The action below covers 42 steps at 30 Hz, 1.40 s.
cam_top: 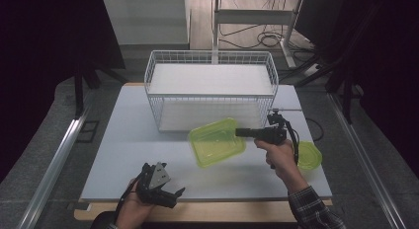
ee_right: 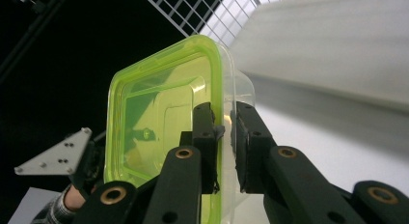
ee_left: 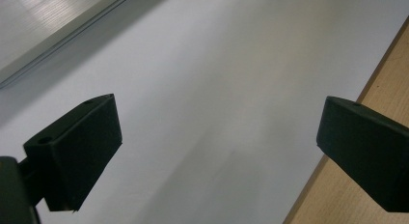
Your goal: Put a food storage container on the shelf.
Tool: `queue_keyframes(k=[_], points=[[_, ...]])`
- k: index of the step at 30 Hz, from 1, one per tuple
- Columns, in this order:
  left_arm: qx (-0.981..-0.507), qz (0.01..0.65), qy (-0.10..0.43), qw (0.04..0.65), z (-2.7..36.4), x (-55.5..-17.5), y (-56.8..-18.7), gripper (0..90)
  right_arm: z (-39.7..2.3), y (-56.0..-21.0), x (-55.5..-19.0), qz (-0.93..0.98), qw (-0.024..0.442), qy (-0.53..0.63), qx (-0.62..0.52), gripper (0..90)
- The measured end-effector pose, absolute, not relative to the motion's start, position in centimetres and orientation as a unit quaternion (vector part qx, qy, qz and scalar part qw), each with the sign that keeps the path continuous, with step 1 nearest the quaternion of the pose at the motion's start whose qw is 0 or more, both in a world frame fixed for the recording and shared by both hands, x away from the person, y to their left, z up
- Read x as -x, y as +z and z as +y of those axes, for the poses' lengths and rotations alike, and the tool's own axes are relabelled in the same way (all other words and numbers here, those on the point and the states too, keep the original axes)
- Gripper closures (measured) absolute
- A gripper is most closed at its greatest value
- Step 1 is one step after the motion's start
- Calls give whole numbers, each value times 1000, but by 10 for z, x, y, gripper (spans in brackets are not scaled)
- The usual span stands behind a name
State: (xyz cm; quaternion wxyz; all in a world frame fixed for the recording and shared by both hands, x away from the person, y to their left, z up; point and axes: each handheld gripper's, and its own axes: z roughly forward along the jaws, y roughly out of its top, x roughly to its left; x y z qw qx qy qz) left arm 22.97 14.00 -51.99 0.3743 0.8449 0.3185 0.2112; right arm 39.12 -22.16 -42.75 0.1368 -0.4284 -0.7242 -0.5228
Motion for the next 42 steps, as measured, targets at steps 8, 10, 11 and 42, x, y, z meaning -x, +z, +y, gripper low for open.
queue_keyframes(k=[8, 10, 11, 42], points=[[-845, 319, 210, 376, 140, -230, -520, 19, -218, -407, -397, -718, 127, -539, 422, 799], [-844, 319, 210, 376, 140, -230, -520, 19, -217, -400, -399, -718, 122, -542, 419, 799], [-844, 319, 210, 377, 140, -230, -520, 19, -216, -397, -400, -718, 120, -544, 418, 799], [-842, 318, 211, 381, 143, -230, -520, 19, -205, -322, -444, -688, 60, -580, 432, 800]])
